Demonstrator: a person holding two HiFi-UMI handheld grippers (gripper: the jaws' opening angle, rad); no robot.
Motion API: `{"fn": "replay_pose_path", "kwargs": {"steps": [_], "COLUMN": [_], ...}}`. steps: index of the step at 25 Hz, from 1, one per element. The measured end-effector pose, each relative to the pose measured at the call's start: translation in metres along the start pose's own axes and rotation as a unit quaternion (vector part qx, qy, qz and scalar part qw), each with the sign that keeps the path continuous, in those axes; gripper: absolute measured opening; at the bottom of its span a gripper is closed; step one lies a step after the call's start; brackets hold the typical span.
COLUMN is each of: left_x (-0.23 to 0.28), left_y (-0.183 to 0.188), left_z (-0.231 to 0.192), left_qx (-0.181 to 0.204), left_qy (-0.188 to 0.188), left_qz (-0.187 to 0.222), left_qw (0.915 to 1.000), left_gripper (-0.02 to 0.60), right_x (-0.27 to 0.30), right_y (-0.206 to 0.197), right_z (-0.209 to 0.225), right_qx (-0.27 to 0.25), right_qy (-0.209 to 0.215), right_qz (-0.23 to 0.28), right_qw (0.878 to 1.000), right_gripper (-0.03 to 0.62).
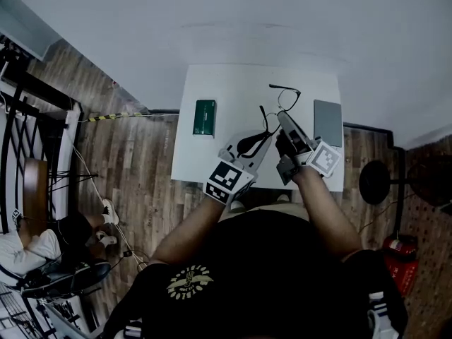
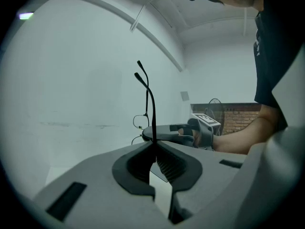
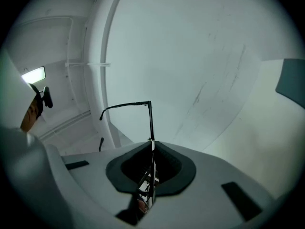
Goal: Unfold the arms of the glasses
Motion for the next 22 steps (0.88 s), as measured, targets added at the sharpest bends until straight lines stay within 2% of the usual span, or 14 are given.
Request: {"fn": "replay_pose_path", "kwargs": {"steps": [4,12,18,20,22], "left_x": [-0.002,-0.008,-0.011,-0.009,0.000], "left_y": [-0.001,-0.005,-0.010,-0.011,-0.016], "left_z": [0.000,0.004,0.007,0.009,0.009], "left_qx": [-0.001,0.023,0.024,0.022,0.010], "left_qy": [-0.005,0.006,0.014,0.019,0.025], "left_qz": [0.005,0.013,0.023,0.019,0.010], "left_qw": [1.0000,0.9996,0.9994,0.9994,0.9996], "left_gripper": [0.025,0.025,0.025,0.025,0.026], "right_x": [-0.001,-0.005,-0.006,-0.007,-0.009], "right_y": [-0.005,-0.013,-0.020,-0.019,-0.012], "right_z": [0.008,0.023,0.032,0.035,0.040], "right_qx": [0.061,0.131,0.179,0.184,0.167], "right_qy": [-0.007,-0.012,-0.009,-0.009,-0.013], "right_qz": [0.009,0.010,0.005,0.000,-0.009], "right_qw": [0.998,0.991,0.984,0.983,0.986], "right_gripper": [0.017,0.017,0.017,0.017,0.017]}}
Point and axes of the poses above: the fingertips, and each gripper's own axes: x forward along the fingers, z to its right, y out of its top, the point moved 3 cm from there along -x, backward along the fingers, and after that the axes turned 1 degree about x, right-handed, at the moved point
